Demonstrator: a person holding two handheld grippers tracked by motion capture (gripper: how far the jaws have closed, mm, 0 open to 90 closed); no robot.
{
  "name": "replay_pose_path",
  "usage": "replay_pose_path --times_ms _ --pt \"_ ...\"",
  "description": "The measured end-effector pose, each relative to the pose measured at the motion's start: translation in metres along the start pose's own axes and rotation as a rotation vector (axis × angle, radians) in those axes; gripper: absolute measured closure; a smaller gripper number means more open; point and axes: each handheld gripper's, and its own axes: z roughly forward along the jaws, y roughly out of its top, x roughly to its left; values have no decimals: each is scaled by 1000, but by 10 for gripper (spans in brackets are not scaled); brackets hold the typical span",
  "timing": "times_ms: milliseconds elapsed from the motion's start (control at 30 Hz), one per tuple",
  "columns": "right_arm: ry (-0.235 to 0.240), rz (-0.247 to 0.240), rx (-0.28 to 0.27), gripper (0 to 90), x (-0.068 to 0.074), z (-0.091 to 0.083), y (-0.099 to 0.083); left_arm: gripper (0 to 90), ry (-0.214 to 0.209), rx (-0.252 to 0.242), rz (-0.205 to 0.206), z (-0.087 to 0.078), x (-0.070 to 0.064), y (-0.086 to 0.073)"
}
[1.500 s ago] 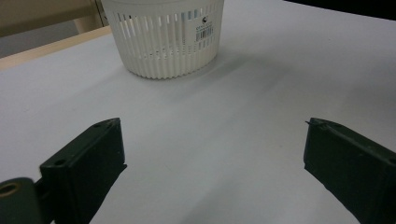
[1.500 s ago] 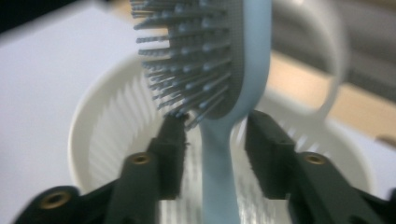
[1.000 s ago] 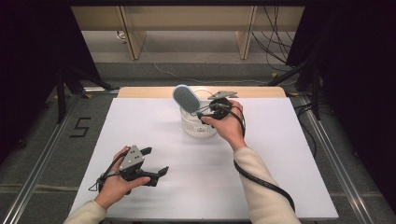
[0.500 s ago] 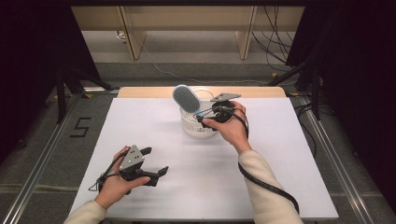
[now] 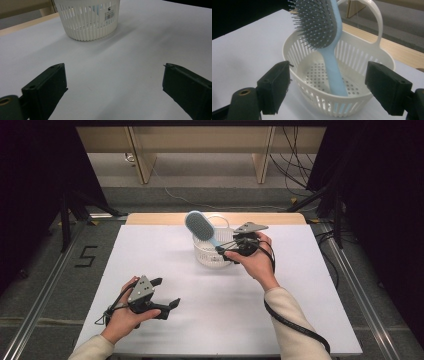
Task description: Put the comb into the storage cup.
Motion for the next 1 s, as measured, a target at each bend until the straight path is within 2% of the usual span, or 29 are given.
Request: replay_pose_path --times_ms 233,533,1000 --pt "-4 -4 -11 212 -2 -9 -7 49 2 0 -3 0 0 0" --pt "16 -6 -50 213 -2 -22 -20 49 5 1 -3 0 1 0" --pt "29 1 -75 214 -1 -46 -44 49 8 1 1 0 1 0"
